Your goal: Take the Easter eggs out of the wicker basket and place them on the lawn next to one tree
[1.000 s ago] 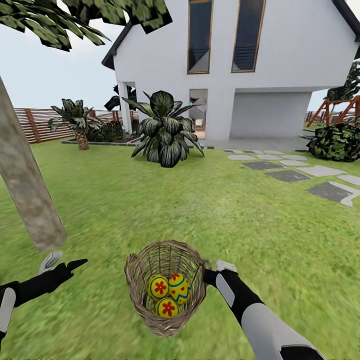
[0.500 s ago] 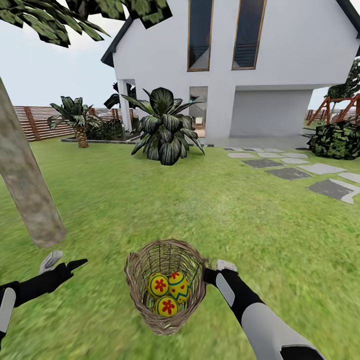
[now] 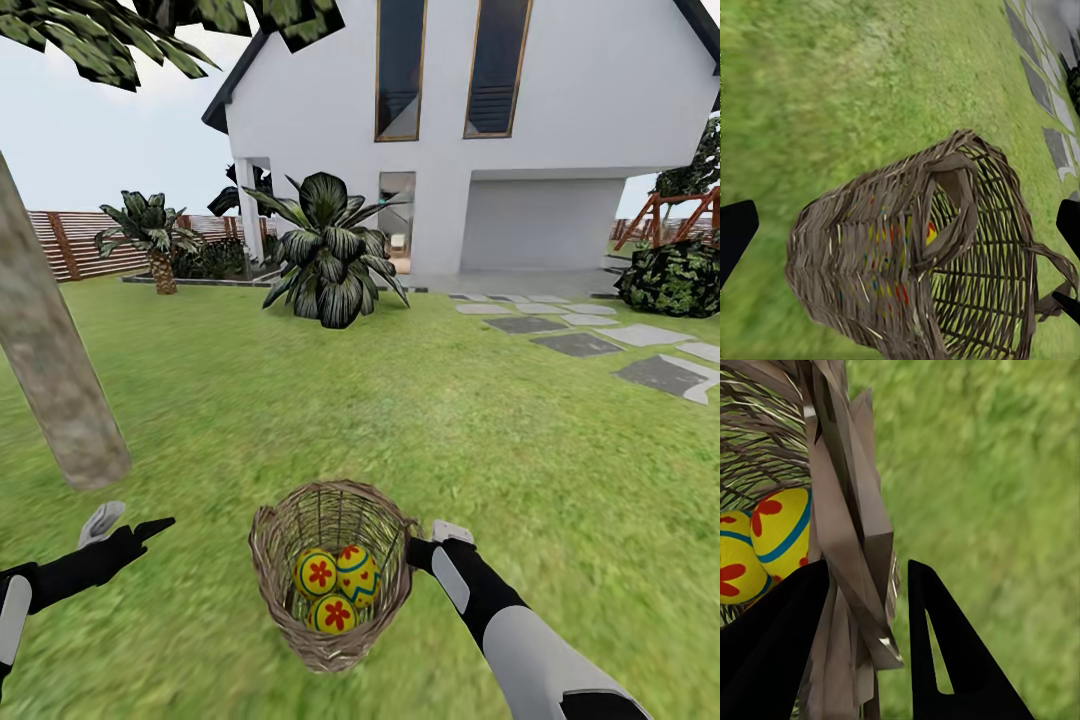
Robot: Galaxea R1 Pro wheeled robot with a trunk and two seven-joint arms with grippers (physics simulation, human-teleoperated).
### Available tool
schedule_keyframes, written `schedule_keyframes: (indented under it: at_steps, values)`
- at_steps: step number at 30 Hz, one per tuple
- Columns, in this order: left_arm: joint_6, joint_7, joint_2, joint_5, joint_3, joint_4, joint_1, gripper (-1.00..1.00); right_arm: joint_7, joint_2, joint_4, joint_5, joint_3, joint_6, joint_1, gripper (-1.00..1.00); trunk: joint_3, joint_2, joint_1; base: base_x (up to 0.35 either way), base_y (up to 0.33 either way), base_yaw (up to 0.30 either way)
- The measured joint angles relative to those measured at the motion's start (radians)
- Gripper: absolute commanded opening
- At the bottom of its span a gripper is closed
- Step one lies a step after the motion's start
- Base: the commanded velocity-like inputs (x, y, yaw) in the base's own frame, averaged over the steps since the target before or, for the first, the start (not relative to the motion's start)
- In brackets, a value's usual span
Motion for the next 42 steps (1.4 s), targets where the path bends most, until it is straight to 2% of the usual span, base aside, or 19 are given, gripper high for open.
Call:
schedule_keyframes:
  at_steps: [42]
  values:
    - [0.000, -0.003, 0.000, 0.000, 0.000, 0.000, 0.000, 1.00, -0.003, 0.000, 0.003, 0.000, 0.000, 0.000, 0.000, -1.00, -0.132, -0.294, 0.161, 0.000, 0.000, 0.000]
